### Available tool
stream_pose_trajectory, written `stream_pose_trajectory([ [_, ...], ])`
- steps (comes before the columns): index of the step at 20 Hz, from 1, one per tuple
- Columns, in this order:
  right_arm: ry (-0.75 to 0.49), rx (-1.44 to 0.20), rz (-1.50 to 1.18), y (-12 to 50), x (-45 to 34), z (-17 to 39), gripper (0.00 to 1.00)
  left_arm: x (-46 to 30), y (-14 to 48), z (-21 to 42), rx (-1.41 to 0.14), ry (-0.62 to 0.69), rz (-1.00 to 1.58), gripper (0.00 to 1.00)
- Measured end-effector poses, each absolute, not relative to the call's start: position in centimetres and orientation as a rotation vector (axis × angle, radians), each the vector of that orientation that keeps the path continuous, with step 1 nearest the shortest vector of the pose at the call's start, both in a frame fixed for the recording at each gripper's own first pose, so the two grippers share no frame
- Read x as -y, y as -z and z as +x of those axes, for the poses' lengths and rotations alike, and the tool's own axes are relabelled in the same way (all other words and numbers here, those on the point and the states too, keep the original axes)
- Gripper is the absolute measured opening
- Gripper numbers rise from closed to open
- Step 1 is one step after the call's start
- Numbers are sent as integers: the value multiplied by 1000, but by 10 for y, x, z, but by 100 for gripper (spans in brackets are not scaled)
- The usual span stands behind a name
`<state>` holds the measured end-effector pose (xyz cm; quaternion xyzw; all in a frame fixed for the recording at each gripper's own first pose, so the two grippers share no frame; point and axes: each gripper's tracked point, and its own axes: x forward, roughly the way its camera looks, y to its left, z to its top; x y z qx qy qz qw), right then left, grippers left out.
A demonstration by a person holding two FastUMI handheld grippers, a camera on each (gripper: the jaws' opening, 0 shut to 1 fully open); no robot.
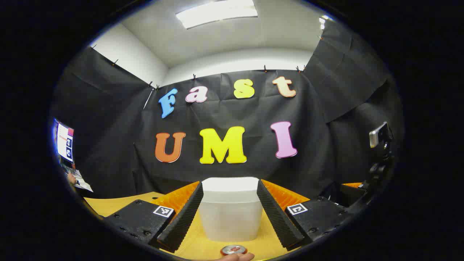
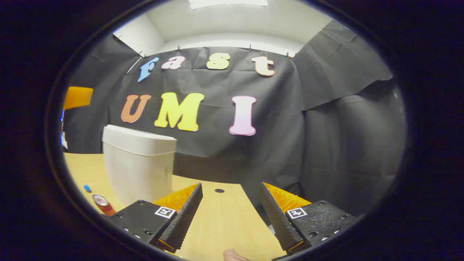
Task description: Press the lid of the desktop garbage bin to open it, pick up the crumpled paper on the desktop and throw it into the bin, then pick up the pop can on the desktop and drop it into the bin, and finally close the garbage bin lid.
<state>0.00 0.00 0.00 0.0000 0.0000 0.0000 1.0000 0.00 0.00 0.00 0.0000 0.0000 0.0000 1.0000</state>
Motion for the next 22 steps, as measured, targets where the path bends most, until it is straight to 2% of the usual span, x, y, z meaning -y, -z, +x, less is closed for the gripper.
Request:
stream_pose_trajectory([
  [1,-35,0,5,-7,-23,-16,95,-11,4,-8,-13,2,-9,98],
  [3,-91,-14,18,-20,-61,-43,98,-47,9,-24,-47,-28,2,97],
  [4,-97,-26,11,-26,-73,-53,93,-63,12,-30,-59,-42,11,97],
  [10,-43,16,62,-69,-110,-98,97,-138,5,-61,-86,-71,-14,97],
  [11,-43,17,72,-71,-115,-102,95,-148,5,-64,-92,-83,10,96],
  [14,-52,-29,92,-70,-122,-110,97,-164,17,-64,-125,-97,45,96],
  [19,-64,-68,105,-66,-123,-113,95,-171,50,-60,-223,-92,-21,97],
  [20,-65,-73,105,-64,-122,-114,97,-175,52,-59,-229,-104,-17,97],
  [22,-64,-88,112,-58,-119,-115,95,-178,53,-60,-228,-112,-21,97],
])
